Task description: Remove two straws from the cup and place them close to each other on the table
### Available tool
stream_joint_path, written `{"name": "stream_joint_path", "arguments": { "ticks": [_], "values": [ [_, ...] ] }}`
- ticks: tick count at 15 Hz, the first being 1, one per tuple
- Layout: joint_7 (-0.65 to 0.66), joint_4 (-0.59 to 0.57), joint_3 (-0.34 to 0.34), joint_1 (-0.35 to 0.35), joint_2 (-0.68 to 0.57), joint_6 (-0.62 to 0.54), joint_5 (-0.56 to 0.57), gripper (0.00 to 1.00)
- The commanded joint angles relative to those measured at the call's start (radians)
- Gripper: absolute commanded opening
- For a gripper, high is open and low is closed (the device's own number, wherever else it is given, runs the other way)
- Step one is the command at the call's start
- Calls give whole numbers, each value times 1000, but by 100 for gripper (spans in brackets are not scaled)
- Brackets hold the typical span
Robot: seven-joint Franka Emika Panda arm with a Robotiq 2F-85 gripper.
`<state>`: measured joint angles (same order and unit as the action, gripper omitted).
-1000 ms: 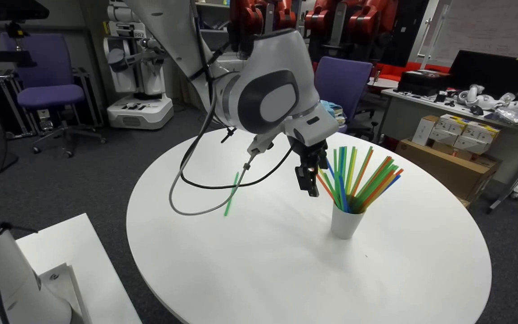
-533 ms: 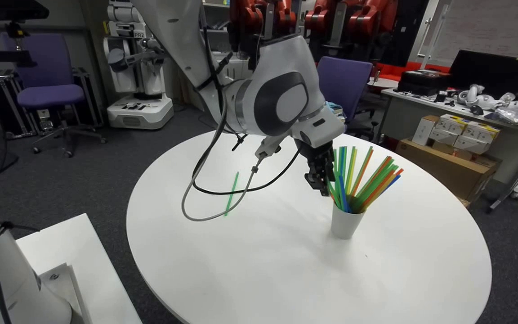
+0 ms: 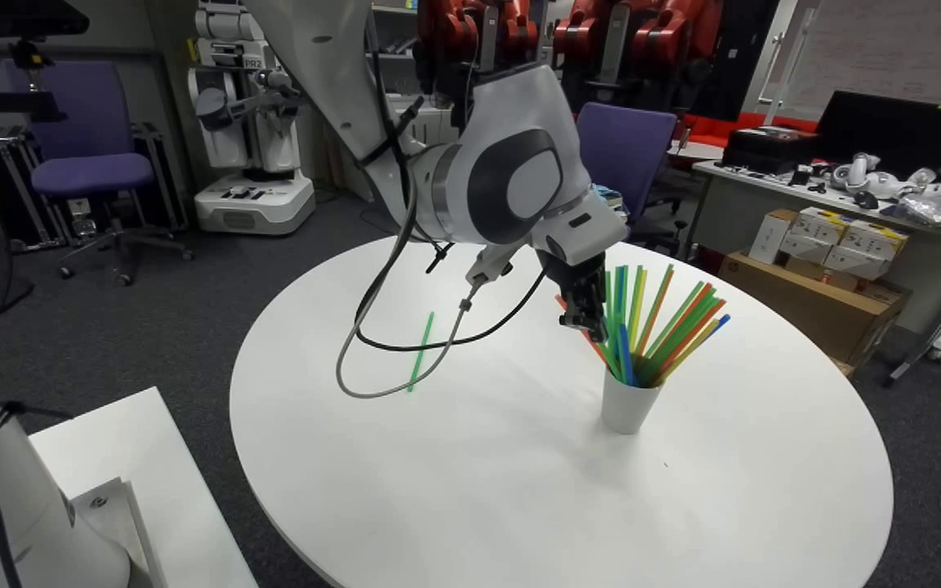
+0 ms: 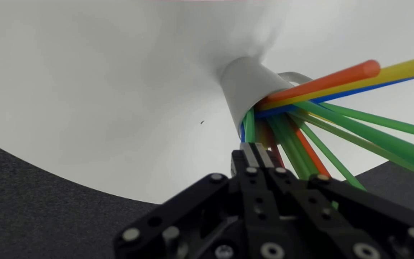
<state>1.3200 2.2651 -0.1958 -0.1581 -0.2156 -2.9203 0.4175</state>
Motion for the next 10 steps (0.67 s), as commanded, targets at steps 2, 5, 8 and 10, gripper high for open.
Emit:
{"name": "stream_joint_path", "arguments": {
  "ticks": [2,5,8,10],
  "values": [
    [20,-28,-12,10,0,27,14,0],
    [-7,-25,2,-1,39,37,-10,0],
    [-44,-25,21,-14,74,46,-51,0],
    [-60,-25,27,-17,96,54,-77,0]
  ]
}}
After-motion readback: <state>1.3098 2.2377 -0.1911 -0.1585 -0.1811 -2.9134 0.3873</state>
